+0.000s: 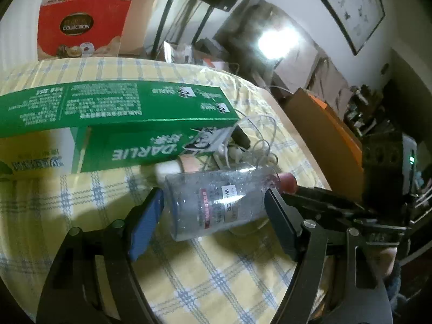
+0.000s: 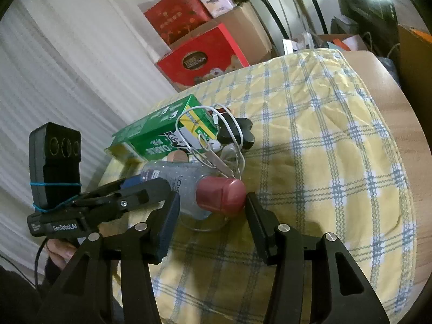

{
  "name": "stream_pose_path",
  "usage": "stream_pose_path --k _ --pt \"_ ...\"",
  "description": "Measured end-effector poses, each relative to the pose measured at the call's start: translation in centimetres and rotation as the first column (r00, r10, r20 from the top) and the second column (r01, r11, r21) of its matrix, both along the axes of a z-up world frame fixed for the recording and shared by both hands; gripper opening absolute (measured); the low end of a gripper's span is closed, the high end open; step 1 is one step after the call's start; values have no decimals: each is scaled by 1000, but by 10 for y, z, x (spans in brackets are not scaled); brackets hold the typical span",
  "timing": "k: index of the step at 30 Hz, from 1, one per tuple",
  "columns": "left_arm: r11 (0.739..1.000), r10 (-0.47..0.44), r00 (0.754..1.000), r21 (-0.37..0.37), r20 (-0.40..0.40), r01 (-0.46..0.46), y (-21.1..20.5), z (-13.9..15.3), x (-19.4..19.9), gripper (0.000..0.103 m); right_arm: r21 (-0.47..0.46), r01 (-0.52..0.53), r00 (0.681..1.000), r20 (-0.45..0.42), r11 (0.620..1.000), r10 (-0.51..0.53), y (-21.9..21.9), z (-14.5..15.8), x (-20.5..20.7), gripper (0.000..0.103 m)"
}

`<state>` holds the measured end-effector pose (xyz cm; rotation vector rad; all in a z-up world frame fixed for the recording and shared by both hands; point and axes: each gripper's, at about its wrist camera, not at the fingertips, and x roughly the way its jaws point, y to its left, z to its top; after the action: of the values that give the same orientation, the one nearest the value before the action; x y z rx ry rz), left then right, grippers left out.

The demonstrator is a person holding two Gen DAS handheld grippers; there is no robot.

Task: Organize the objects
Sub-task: 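Hold the clear bottle with the left tool while the right tool holds the cap, then lift the clear bottle off the table with both tools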

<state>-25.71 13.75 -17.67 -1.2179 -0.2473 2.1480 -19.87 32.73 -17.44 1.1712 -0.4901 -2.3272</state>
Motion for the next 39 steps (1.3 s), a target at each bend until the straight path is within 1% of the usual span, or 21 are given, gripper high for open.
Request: stream_pose_path --k 2,4,8,14,30,39 --pt "1000 -3 1000 17 0 3 -1 1 4 70 -18 9 1000 -5 1000 -9 4 1 1 52" --pt "1000 1 1000 13 -1 -1 -1 2 7 67 -30 14 1000 -15 999 -14 8 3 3 52" --pt "1000 7 1000 12 -23 -7 -1 9 12 67 -18 16 999 -50 1000 -17 7 12 7 52" --pt "1000 18 999 15 -47 -18 -4 18 16 67 -21 7 997 -73 1000 -8 6 20 10 52" --pt "1000 22 986 24 -168 -18 -4 68 35 68 -6 -7 982 -191 1000 6 3 63 32 52" --pt "1000 16 976 27 -219 -11 1 89 44 69 6 -6 970 -242 1000 7 6 85 45 52"
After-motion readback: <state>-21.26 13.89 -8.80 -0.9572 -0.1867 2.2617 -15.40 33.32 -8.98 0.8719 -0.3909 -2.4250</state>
